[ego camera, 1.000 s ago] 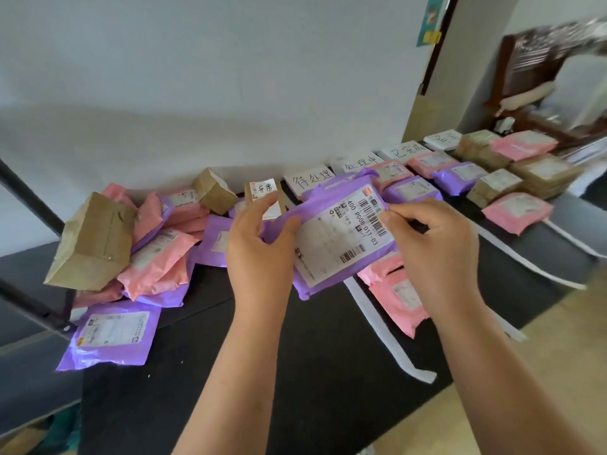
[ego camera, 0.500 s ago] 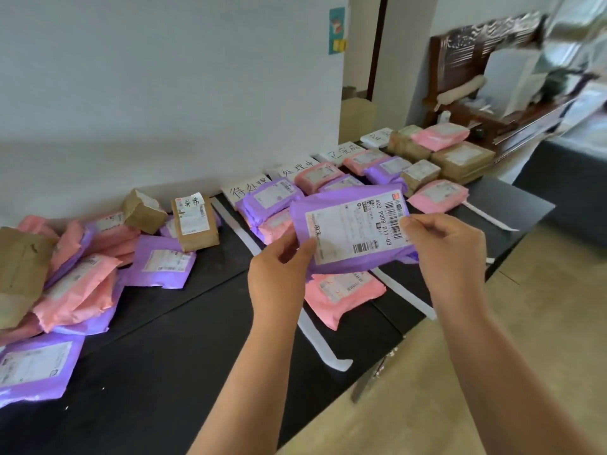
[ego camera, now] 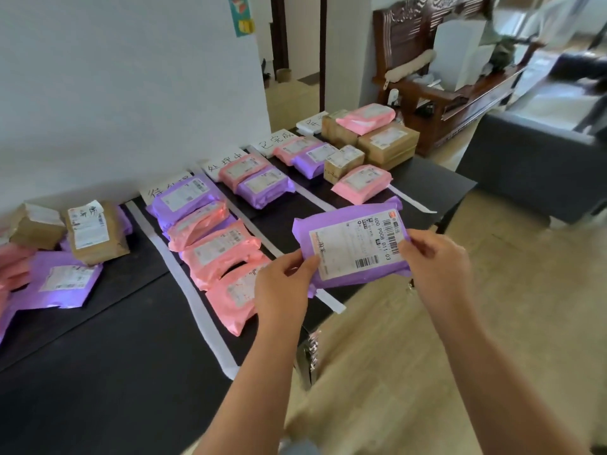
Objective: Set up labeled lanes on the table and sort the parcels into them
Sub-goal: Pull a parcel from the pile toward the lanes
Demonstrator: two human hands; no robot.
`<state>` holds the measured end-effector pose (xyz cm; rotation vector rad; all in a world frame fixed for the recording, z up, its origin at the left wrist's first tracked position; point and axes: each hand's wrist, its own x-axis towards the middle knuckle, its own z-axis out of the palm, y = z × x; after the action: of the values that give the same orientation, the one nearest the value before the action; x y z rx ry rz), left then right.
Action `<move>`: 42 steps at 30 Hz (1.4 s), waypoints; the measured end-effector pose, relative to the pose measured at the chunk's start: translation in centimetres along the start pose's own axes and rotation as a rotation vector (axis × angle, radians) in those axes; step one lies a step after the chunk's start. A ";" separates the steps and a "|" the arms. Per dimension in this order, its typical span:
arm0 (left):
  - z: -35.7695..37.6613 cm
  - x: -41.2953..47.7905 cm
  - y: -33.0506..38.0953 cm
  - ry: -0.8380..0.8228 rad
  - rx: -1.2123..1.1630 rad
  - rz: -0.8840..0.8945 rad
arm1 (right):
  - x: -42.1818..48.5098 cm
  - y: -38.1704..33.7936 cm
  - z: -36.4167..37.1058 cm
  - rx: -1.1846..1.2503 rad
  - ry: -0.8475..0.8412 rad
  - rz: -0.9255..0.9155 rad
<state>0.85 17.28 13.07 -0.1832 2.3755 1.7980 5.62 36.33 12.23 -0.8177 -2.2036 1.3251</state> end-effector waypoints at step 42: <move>9.9 37.2 -6.8 0.186 0.455 -0.502 | 35.9 4.7 29.6 -0.415 -0.988 -0.037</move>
<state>-33.79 24.83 -3.34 -0.8268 2.4843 1.0333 -38.04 43.76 -2.66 -0.2161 -3.3072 1.4512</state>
